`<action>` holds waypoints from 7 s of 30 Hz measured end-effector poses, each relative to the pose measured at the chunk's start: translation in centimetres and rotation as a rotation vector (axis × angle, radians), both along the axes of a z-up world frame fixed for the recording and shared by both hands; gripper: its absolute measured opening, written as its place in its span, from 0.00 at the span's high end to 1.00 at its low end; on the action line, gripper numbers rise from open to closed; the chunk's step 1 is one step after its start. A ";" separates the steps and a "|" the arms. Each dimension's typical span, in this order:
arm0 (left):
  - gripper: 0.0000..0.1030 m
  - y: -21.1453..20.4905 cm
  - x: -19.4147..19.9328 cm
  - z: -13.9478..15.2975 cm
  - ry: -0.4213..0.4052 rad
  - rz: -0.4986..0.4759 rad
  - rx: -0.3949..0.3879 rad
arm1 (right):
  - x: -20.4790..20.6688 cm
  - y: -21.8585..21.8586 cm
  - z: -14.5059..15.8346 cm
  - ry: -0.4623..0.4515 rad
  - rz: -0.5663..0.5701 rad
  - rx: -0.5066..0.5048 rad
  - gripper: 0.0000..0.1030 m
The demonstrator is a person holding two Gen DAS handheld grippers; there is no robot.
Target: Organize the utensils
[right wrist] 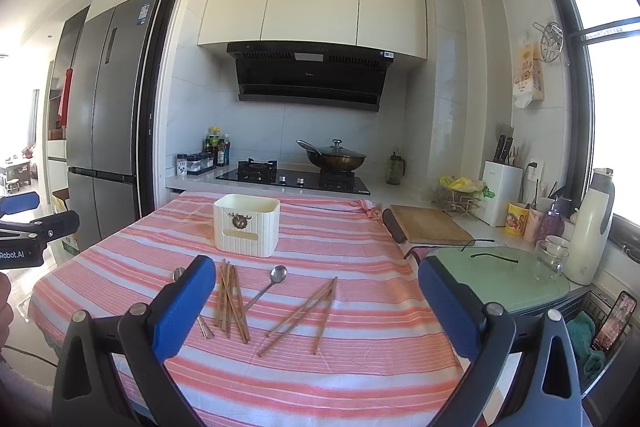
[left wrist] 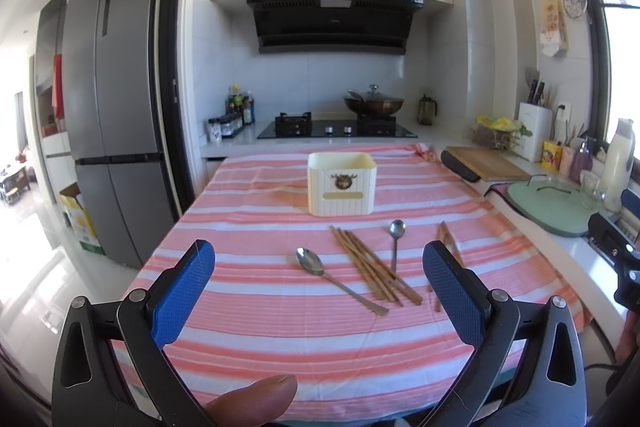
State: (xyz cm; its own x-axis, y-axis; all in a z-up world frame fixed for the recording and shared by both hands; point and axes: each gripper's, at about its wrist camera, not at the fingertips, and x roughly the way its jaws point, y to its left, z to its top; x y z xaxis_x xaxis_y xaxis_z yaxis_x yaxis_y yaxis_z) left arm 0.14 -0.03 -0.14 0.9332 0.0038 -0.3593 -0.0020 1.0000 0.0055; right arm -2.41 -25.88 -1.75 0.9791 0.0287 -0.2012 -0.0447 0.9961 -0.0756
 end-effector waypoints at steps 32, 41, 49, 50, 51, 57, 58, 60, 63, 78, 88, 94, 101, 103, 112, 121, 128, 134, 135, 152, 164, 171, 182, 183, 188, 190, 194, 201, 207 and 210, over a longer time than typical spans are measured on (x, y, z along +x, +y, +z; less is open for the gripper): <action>0.00 -0.2 -0.1 -0.1 0.001 0.002 -0.003 | 0.1 0.0 -0.2 0.002 0.002 -0.005 0.00; 0.00 -0.3 -0.1 -0.2 0.004 0.002 -0.005 | 0.2 0.1 -0.2 0.004 0.002 -0.005 0.00; 0.00 -0.6 0.1 -0.4 0.013 0.003 -0.008 | 0.3 0.2 -0.3 0.007 0.002 -0.006 0.00; 0.00 -0.6 0.1 -0.5 0.014 0.003 -0.008 | 0.3 0.2 -0.3 0.007 0.002 -0.007 0.00; 0.00 -0.6 0.1 -0.5 0.014 0.003 -0.008 | 0.3 0.2 -0.4 0.007 0.002 -0.007 0.00; 0.00 -0.6 0.1 -0.5 0.014 0.004 -0.009 | 0.3 0.2 -0.6 0.009 0.003 -0.007 0.00; 0.00 -0.6 0.1 -0.5 0.014 0.004 -0.009 | 0.4 0.2 -0.5 0.009 0.003 -0.007 0.00; 0.00 -0.6 0.2 -0.6 0.016 0.005 -0.010 | 0.5 0.3 -0.8 0.009 0.003 -0.009 0.00; 0.00 -0.7 0.3 -0.9 0.024 0.005 -0.012 | 0.6 0.3 -0.9 0.013 0.004 -0.010 0.00; 0.00 -0.4 1.8 -1.6 0.062 0.010 -0.006 | 1.7 0.2 -1.2 0.044 0.007 -0.016 0.00; 0.00 -0.3 3.5 -2.5 0.115 0.014 -0.010 | 2.6 0.2 -1.8 0.070 0.006 -0.017 0.00; 0.00 0.1 5.8 -4.2 0.196 0.024 -0.033 | 4.0 -0.1 -2.7 0.099 -0.005 -0.015 0.00; 0.00 0.0 10.9 -7.8 0.325 0.039 -0.055 | 6.4 -0.6 -4.1 0.143 -0.016 -0.011 0.00; 0.00 -0.1 13.1 -9.2 0.372 0.047 -0.059 | 7.0 -0.9 -4.5 0.156 -0.021 -0.008 0.00; 0.00 -1.4 21.6 -15.8 0.556 0.144 -0.078 | 9.5 -2.5 -6.2 0.233 -0.009 0.014 0.00; 0.00 -1.6 23.9 -19.4 0.632 0.210 -0.029 | 17.1 -5.1 -10.7 0.446 0.038 0.055 0.00; 0.00 -1.6 23.8 -19.6 0.636 0.168 -0.033 | 24.4 -4.6 -15.1 0.633 0.117 0.105 0.14; 0.00 0.4 23.0 -19.4 0.646 0.142 -0.029 | 28.3 -2.9 -18.5 0.738 0.101 -0.017 0.68; 0.00 0.9 22.8 -19.4 0.651 0.134 -0.028 | 28.4 -3.0 -18.8 0.748 0.097 -0.015 0.74; 0.00 4.3 21.8 -19.7 0.645 0.070 -0.008 | 26.2 -8.7 -18.7 0.696 -0.055 -0.010 0.48; 0.00 4.3 21.6 -19.9 0.595 0.081 -0.023 | 26.3 -9.7 -19.2 0.695 -0.041 0.051 0.41; 0.00 4.2 21.2 -19.9 0.601 0.069 -0.021 | 26.4 -9.7 -19.3 0.698 -0.040 0.061 0.39; 0.03 3.0 24.5 -19.4 0.749 -0.161 0.048 | 31.0 -9.6 -18.3 0.957 0.143 -0.056 0.39; 0.06 2.5 25.1 -19.5 0.755 -0.167 0.067 | 31.8 -9.3 -18.3 0.959 0.159 -0.074 0.40; 0.14 0.7 28.2 -19.3 0.763 -0.168 0.075 | 35.8 -8.1 -18.2 0.953 0.202 -0.129 0.57; 0.21 0.3 28.9 -19.2 0.762 -0.162 0.075 | 37.3 -7.8 -18.2 0.946 0.207 -0.130 0.64; 0.49 -0.2 29.5 -18.7 0.744 -0.163 0.052 | 39.5 -7.0 -18.1 0.914 0.227 -0.126 0.90; 0.62 1.3 29.5 -17.0 0.686 -0.186 -0.006 | 39.6 -7.6 -15.3 0.811 0.202 0.044 0.94; 0.62 3.5 27.2 -12.1 0.556 -0.220 -0.097 | 34.7 -9.0 -7.9 0.639 0.264 0.195 0.94; 0.62 4.0 26.1 -10.1 0.504 -0.243 -0.114 | 32.9 -9.2 -5.1 0.590 0.288 0.238 0.94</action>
State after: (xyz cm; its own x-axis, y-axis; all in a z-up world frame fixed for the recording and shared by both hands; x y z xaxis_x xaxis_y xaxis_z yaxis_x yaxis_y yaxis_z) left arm 26.20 4.02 -10.25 0.6157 -0.2543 -0.7458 0.2030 0.9657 -0.1617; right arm 30.50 -35.07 -6.88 0.6546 0.3801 -0.6535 -0.2761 0.9249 0.2614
